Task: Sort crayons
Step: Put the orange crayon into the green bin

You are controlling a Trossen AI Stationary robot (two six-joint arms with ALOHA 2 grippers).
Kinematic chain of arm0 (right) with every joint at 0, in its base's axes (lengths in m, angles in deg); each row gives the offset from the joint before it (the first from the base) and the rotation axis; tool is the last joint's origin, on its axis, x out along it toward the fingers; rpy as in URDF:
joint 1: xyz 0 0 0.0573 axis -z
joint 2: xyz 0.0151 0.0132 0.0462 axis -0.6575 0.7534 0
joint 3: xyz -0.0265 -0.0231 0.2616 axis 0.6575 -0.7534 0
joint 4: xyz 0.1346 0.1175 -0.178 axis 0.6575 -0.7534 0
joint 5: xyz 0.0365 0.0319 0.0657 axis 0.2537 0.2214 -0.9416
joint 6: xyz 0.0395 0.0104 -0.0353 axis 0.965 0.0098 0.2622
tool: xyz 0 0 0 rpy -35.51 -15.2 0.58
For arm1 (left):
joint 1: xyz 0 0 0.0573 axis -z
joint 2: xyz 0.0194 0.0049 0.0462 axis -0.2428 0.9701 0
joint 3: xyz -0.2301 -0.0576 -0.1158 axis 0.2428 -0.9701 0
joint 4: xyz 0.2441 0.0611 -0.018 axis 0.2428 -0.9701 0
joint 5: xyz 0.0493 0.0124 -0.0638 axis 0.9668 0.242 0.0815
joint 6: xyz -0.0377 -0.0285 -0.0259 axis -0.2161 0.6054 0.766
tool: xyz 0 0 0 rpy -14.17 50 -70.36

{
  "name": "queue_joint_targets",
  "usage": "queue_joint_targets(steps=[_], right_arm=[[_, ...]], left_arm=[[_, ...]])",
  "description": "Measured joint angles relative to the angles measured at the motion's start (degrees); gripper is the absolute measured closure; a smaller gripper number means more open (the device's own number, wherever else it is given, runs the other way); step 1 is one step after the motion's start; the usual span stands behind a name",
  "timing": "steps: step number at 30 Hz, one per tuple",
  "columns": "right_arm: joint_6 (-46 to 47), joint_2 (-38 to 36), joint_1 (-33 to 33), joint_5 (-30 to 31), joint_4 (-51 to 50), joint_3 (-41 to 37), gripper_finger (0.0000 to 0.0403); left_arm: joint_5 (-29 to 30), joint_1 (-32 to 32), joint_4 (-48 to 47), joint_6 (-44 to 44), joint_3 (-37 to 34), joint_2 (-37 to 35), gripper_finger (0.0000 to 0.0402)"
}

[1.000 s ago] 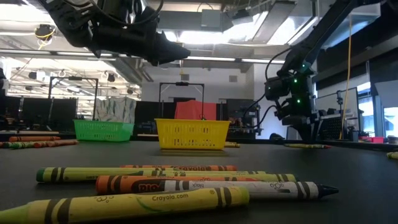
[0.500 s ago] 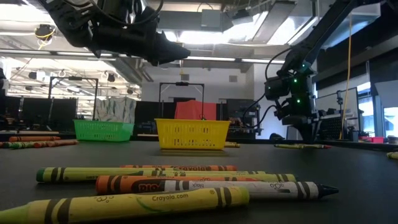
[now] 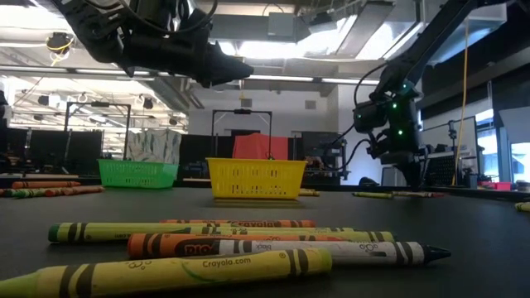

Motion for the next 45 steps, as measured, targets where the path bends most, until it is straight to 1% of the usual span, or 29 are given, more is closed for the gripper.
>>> queue_joint_targets(steps=[5, 9, 13, 18, 22, 25, 27, 29, 35, 41, 45], right_arm=[[0.0, -4.52, 0.0, -0.01, -0.07, 0.13, 0.0384], [0.02, -9.66, 0.0, -0.22, -0.09, 0.13, 0.0384], [0.02, -15.27, -0.44, -5.3, 1.05, 0.11, 0.0384], [0.01, -22.0, -4.46, -10.51, 8.69, -1.54, 0.0384], [0.0, -25.52, -8.95, -14.3, 19.44, -3.86, 0.0384], [0.0, -25.8, -12.62, -18.19, 26.93, -5.08, 0.0384], [-0.13, -25.55, -15.11, -19.46, 30.96, -5.63, 0.0384], [-0.35, -24.91, -17.91, -19.48, 36.46, -5.88, 0.0384], [-2.78, -23.26, -25.87, -19.5, 47.38, -6.03, 0.0384], [-4.72, -20.63, -32.5, -19.53, 58.75, -6.03, 0.0384], [-5.7, -18.39, -35.11, -19.5, 64.81, -6.03, 0.0384]], left_arm=[[-0.02, 0.0, 0.0, -0.02, 0.0, 0.0, 0.0295], [-0.02, 0.0, 0.0, -0.02, 0.0, 0.0, 0.0295], [-0.01, 0.0, 0.0, -0.02, 0.0, 0.0, 0.0295], [-0.02, 0.0, -0.04, 1.87, 0.0, 0.0, 0.0295], [-0.02, -0.02, -0.87, 2.95, 0.0, 0.0, 0.0294], [0.0, 0.0, -1.47, 3.02, 0.0, 0.0, 0.0287], [0.0, -0.02, -1.3, 2.74, 0.0, 0.0, 0.0277], [0.0, -0.02, -1.09, 2.62, 0.0, 0.0, 0.0264], [0.53, 0.0, -1.14, 2.58, 0.0, 0.0, 0.0231], [1.05, 0.29, -0.89, 1.06, 0.0, 0.0, 0.0228], [-2.23, 1.32, 0.25, -0.46, 0.0, 0.0, 0.0227]])
